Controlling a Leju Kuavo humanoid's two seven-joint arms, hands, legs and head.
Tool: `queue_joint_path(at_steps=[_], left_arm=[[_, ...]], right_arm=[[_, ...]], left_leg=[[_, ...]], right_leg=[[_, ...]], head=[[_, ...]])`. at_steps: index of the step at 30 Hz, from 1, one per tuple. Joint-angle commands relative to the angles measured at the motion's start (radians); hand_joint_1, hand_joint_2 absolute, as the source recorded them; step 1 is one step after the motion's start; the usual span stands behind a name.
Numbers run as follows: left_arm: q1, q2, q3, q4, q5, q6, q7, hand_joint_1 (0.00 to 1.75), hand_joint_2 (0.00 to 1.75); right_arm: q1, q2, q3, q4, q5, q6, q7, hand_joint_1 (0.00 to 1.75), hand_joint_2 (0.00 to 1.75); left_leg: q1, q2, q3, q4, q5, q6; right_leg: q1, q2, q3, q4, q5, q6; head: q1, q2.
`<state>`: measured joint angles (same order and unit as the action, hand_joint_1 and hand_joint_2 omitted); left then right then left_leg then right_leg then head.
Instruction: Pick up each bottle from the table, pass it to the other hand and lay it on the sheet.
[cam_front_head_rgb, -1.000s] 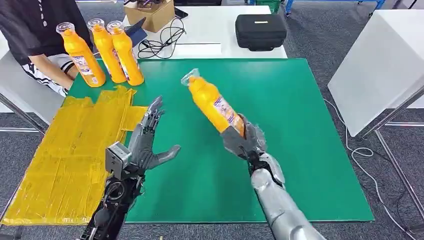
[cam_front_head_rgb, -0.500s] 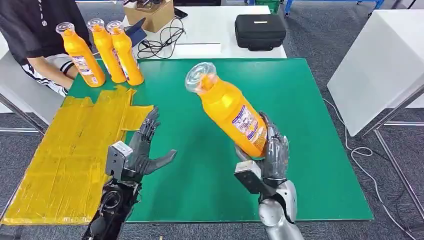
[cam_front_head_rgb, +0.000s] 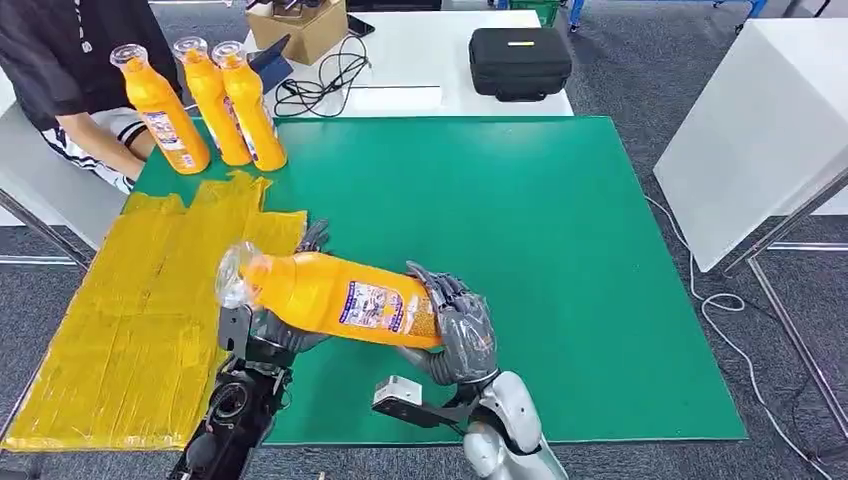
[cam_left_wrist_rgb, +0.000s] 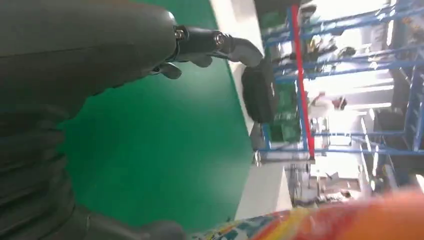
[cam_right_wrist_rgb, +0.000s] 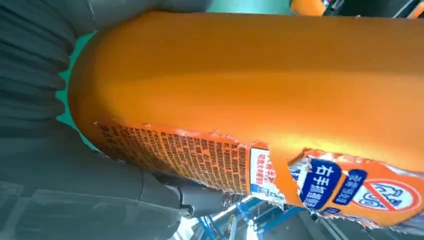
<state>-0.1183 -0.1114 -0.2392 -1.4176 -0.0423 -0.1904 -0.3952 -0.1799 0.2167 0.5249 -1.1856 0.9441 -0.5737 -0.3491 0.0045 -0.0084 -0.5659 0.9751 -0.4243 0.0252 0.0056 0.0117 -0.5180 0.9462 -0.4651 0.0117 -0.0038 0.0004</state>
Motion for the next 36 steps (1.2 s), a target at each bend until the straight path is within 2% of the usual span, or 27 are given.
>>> queue_joint_path(at_steps=[1, 3, 5, 7, 12, 16, 17, 22, 31, 32, 34, 36], left_arm=[[-0.004, 0.024, -0.020, 0.024, 0.055, -0.069, -0.001, 0.00, 1.75], [-0.004, 0.024, -0.018, 0.021, 0.065, -0.079, -0.001, 0.00, 1.75], [0.007, 0.029, -0.013, 0.011, 0.065, -0.081, -0.001, 0.00, 1.75], [0.015, 0.038, -0.010, 0.011, 0.065, -0.081, -0.001, 0.00, 1.75], [0.008, 0.035, -0.011, 0.031, 0.064, -0.086, -0.004, 0.00, 1.75], [0.000, 0.028, -0.011, 0.050, 0.054, -0.077, -0.006, 0.00, 1.75], [0.006, 0.029, -0.008, 0.043, 0.053, -0.074, -0.006, 0.00, 1.75], [0.037, 0.024, 0.012, 0.003, 0.037, -0.065, 0.001, 0.00, 1.75], [0.036, 0.022, 0.018, 0.002, 0.029, -0.066, 0.010, 0.00, 1.75], [0.037, 0.021, 0.019, 0.001, 0.028, -0.066, 0.011, 0.00, 1.75], [0.040, 0.021, 0.021, -0.006, 0.025, -0.065, 0.015, 0.00, 1.75], [0.043, 0.022, 0.023, -0.012, 0.024, -0.065, 0.019, 0.00, 1.75]], right_arm=[[-0.068, -0.013, 0.046, 0.148, 0.001, 0.012, 0.000, 1.75, 1.75], [-0.071, -0.011, 0.047, 0.153, 0.000, 0.009, 0.000, 1.75, 1.75], [-0.072, -0.010, 0.042, 0.153, -0.012, -0.005, -0.004, 1.75, 1.75], [-0.075, -0.012, 0.040, 0.145, -0.024, -0.013, -0.010, 1.75, 1.75], [-0.069, -0.022, 0.028, 0.106, -0.036, -0.026, -0.008, 1.75, 1.75], [-0.032, -0.039, -0.002, -0.027, -0.097, -0.042, -0.028, 1.75, 1.75], [-0.028, -0.044, -0.005, -0.050, -0.107, -0.039, -0.033, 1.75, 1.75], [-0.004, -0.051, -0.066, -0.171, -0.192, -0.076, -0.054, 1.75, 1.75], [-0.009, -0.053, -0.116, -0.173, -0.235, -0.105, -0.058, 1.75, 1.75], [-0.010, -0.054, -0.119, -0.167, -0.240, -0.105, -0.060, 1.75, 1.75], [-0.015, -0.051, -0.125, -0.143, -0.246, -0.106, -0.060, 1.75, 1.75], [-0.023, -0.046, -0.126, -0.115, -0.248, -0.104, -0.060, 1.75, 1.75]], left_leg=[[0.000, 0.000, 0.003, -0.001, -0.001, -0.001], [0.002, 0.000, 0.008, -0.001, -0.003, -0.002], [0.000, 0.001, 0.003, -0.001, -0.001, -0.001], [0.001, 0.001, 0.006, -0.001, -0.003, -0.001], [0.000, 0.000, 0.002, -0.001, -0.001, 0.000], [0.000, -0.002, 0.001, -0.001, 0.000, 0.000], [0.001, -0.002, 0.004, 0.000, -0.002, -0.001], [0.000, -0.001, 0.002, 0.000, -0.001, 0.000], [0.000, -0.001, 0.002, 0.000, 0.000, 0.000], [0.001, -0.001, 0.005, 0.000, -0.002, -0.001], [0.000, -0.001, 0.001, 0.000, 0.000, 0.000], [0.000, 0.000, 0.003, 0.000, -0.001, 0.000]], right_leg=[[0.000, -0.001, 0.004, -0.002, -0.001, 0.001], [0.002, -0.003, 0.009, -0.003, -0.002, 0.002], [0.000, 0.000, 0.003, -0.002, 0.000, 0.001], [0.001, -0.001, 0.007, -0.002, -0.002, 0.002], [0.000, -0.001, 0.003, -0.001, 0.000, 0.001], [0.000, -0.002, 0.001, -0.001, 0.000, 0.001], [0.001, -0.004, 0.006, -0.001, -0.002, 0.002], [0.000, -0.002, 0.002, 0.000, -0.001, 0.001], [0.000, -0.002, 0.002, -0.001, -0.001, 0.001], [0.001, -0.003, 0.006, -0.001, -0.002, 0.002], [0.000, -0.001, 0.002, -0.001, 0.000, 0.001], [0.000, -0.001, 0.004, -0.001, -0.001, 0.001]], head=[[0.000, 0.000], [0.000, 0.000], [0.000, 0.000], [0.000, 0.000], [0.000, 0.000], [0.000, 0.000], [0.000, 0.000], [0.000, 0.000], [0.000, 0.000], [0.000, 0.000], [0.000, 0.000], [0.000, 0.000]])
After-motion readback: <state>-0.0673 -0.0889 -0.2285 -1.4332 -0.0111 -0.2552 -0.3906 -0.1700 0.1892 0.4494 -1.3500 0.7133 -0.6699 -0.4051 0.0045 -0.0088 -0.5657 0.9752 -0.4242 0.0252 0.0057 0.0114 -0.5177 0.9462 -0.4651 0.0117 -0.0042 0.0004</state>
